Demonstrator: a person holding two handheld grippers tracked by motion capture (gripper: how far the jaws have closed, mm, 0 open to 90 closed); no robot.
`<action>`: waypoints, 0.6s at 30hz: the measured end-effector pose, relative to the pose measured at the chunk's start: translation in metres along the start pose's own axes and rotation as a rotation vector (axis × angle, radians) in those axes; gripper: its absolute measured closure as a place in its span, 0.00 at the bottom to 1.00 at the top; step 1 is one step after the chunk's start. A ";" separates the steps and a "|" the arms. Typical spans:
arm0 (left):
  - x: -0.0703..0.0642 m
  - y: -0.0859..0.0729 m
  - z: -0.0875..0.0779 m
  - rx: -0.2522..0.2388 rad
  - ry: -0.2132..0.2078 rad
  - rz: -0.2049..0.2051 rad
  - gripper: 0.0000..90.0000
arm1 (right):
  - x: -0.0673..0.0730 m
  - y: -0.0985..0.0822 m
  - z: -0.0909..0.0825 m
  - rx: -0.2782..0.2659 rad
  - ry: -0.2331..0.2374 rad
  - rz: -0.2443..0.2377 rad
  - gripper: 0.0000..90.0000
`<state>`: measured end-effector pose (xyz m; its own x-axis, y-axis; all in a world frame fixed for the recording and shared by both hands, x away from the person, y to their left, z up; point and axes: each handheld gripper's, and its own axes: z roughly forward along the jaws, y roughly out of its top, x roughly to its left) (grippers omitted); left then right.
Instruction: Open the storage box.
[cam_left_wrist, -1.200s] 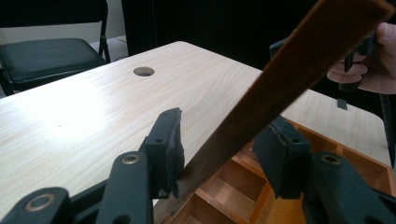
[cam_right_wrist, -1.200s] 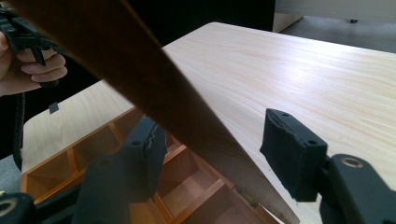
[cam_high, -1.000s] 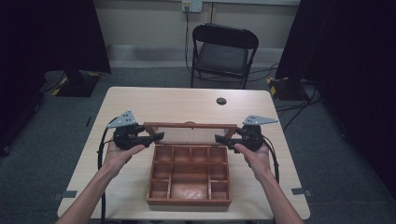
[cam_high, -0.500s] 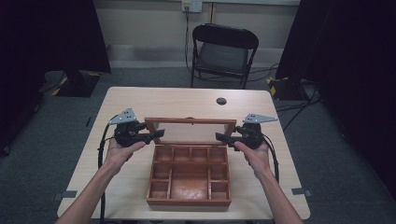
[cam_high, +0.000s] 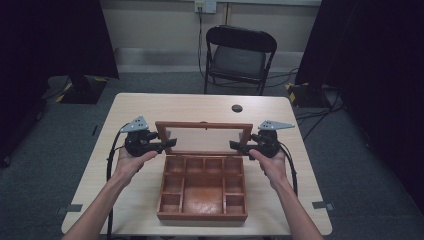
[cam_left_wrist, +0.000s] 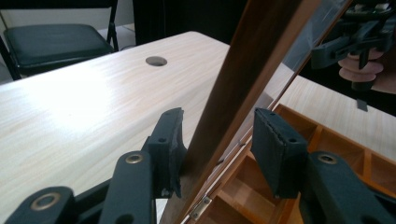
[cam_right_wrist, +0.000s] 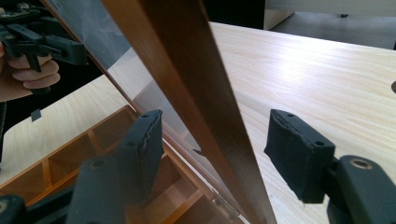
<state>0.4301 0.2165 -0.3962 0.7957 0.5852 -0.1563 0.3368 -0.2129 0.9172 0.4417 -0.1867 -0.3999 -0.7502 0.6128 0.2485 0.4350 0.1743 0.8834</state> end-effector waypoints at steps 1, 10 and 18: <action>0.001 -0.002 0.000 0.006 -0.004 -0.004 0.60 | 0.000 0.000 0.000 0.002 0.000 0.000 0.40; 0.007 -0.009 0.005 0.027 0.007 -0.007 0.62 | -0.003 -0.002 0.006 0.021 -0.014 0.003 0.38; 0.013 -0.010 0.008 0.045 0.007 -0.001 0.64 | -0.008 -0.002 0.011 0.037 -0.021 0.002 0.40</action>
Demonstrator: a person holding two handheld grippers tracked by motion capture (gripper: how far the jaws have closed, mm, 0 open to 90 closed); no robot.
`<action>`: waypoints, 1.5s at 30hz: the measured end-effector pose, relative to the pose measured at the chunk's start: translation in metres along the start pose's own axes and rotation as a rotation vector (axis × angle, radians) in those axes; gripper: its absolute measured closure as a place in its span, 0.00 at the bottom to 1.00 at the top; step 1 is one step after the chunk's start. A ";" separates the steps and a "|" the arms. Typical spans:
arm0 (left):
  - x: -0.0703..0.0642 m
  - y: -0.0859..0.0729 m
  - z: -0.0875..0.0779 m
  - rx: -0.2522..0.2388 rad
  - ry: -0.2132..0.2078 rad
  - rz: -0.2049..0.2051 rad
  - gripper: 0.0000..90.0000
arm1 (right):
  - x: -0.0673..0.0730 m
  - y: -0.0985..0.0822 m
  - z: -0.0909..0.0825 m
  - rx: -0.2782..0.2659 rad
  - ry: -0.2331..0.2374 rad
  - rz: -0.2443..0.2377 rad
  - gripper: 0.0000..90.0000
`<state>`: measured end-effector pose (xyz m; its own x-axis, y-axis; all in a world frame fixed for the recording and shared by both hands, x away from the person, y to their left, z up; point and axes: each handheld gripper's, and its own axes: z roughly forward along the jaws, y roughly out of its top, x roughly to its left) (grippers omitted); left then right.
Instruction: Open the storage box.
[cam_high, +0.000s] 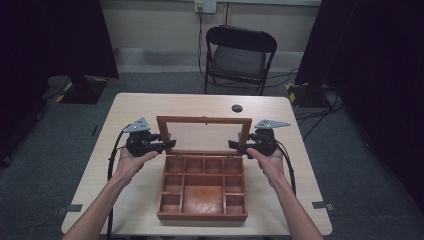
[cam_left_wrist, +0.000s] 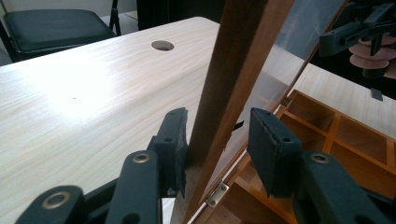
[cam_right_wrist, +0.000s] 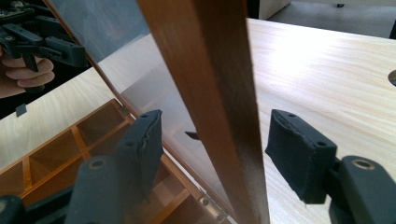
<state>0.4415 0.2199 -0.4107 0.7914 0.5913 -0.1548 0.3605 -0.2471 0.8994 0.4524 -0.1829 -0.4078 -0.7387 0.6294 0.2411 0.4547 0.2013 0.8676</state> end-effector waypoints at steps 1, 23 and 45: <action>0.001 0.000 0.002 -0.008 0.001 -0.012 0.64 | 0.000 0.000 0.001 0.000 0.002 0.001 0.40; 0.005 -0.013 0.010 0.010 0.015 -0.028 0.65 | -0.006 -0.009 0.011 0.023 -0.025 0.010 0.37; 0.016 -0.027 0.019 0.068 0.032 -0.061 0.69 | -0.012 -0.025 0.020 0.052 -0.068 -0.005 0.58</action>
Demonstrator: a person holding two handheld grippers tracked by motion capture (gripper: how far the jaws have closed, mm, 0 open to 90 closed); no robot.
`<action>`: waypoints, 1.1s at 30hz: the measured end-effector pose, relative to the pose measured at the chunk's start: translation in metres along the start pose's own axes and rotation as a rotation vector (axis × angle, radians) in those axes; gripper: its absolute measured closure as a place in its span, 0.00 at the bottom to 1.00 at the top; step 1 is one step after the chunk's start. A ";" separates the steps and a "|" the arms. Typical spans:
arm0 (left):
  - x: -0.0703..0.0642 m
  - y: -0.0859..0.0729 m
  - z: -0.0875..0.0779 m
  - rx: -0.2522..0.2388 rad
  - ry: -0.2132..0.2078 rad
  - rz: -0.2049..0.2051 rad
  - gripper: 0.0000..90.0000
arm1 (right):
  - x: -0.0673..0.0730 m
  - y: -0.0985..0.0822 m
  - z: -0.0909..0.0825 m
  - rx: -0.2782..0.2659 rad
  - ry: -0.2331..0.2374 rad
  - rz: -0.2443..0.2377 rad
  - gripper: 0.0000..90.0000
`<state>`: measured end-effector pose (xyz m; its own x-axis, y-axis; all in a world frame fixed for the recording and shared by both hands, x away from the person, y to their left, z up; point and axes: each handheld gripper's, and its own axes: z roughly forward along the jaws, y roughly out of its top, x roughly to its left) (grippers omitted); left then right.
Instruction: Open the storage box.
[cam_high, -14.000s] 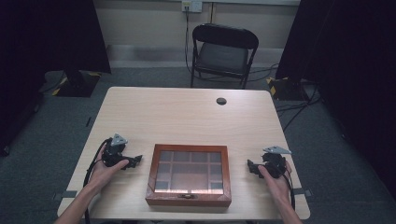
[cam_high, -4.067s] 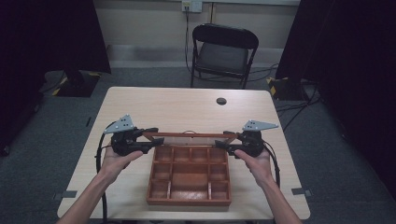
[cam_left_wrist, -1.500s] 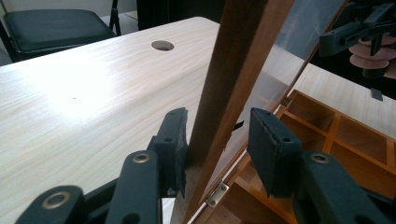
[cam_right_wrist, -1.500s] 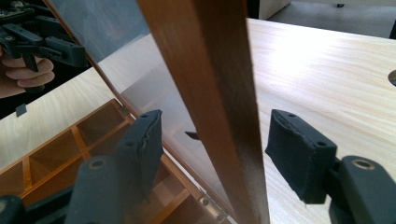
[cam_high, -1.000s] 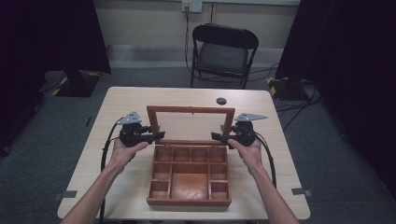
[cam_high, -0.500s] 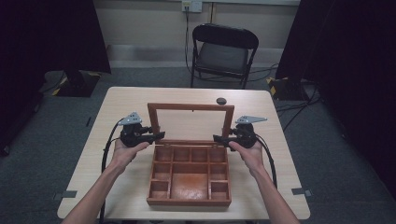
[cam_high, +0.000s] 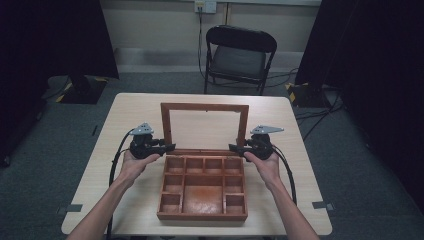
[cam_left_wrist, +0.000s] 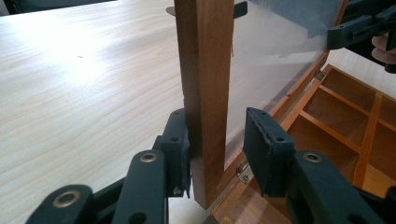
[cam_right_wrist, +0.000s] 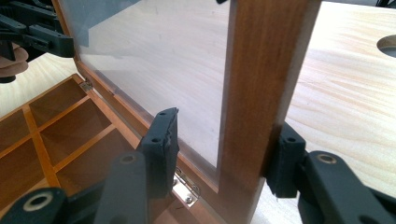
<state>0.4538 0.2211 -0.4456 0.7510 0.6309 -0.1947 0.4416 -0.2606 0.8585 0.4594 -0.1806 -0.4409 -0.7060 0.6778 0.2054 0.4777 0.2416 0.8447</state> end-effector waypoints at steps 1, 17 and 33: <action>0.000 0.000 0.000 0.000 0.000 0.000 0.69 | 0.000 0.000 0.000 0.000 0.000 0.000 0.58; 0.007 0.000 0.007 0.015 0.040 -0.039 0.66 | -0.007 -0.002 0.008 0.007 -0.016 0.026 0.55; 0.017 -0.003 0.011 0.028 0.005 -0.082 0.66 | -0.012 -0.002 0.018 0.001 -0.035 0.076 0.46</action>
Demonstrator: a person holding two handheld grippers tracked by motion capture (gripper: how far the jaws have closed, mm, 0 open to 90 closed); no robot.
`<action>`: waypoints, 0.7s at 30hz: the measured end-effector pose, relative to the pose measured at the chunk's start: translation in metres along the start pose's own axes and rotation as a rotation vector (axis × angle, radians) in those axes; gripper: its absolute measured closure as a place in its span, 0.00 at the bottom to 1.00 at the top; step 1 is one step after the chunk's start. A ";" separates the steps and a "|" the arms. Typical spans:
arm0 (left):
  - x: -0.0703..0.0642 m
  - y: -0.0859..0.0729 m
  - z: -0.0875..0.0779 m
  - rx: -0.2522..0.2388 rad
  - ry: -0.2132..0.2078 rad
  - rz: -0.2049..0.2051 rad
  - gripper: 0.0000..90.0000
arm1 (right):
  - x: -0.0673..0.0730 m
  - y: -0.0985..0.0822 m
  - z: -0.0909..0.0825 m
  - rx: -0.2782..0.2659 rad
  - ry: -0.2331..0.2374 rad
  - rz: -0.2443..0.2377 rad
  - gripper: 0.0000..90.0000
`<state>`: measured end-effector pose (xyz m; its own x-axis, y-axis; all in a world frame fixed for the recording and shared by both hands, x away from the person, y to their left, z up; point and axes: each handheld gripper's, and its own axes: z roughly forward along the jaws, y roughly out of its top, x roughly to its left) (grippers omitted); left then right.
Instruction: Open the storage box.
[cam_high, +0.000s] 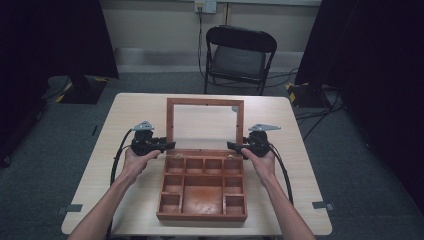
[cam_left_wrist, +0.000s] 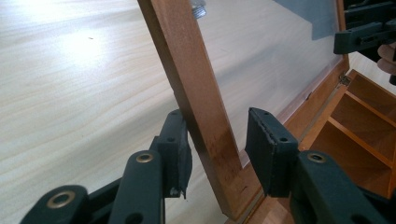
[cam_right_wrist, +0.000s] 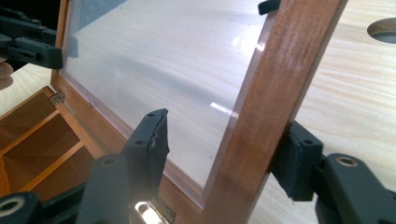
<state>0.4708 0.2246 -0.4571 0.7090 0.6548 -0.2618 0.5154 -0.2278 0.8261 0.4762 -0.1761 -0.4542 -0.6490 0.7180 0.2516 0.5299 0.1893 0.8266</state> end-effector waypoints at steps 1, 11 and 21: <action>0.001 -0.001 0.000 0.004 -0.003 -0.008 0.66 | 0.000 0.000 0.002 0.001 0.001 0.002 0.45; 0.005 -0.003 0.003 0.026 0.007 -0.030 0.61 | -0.003 -0.003 0.008 0.016 -0.009 0.018 0.39; 0.011 -0.006 0.007 0.039 -0.011 -0.078 0.56 | -0.009 -0.006 0.014 0.042 -0.006 0.054 0.33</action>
<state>0.4793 0.2280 -0.4688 0.6712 0.6636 -0.3302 0.5873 -0.2043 0.7832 0.4862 -0.1746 -0.4688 -0.6156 0.7319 0.2921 0.5866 0.1782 0.7900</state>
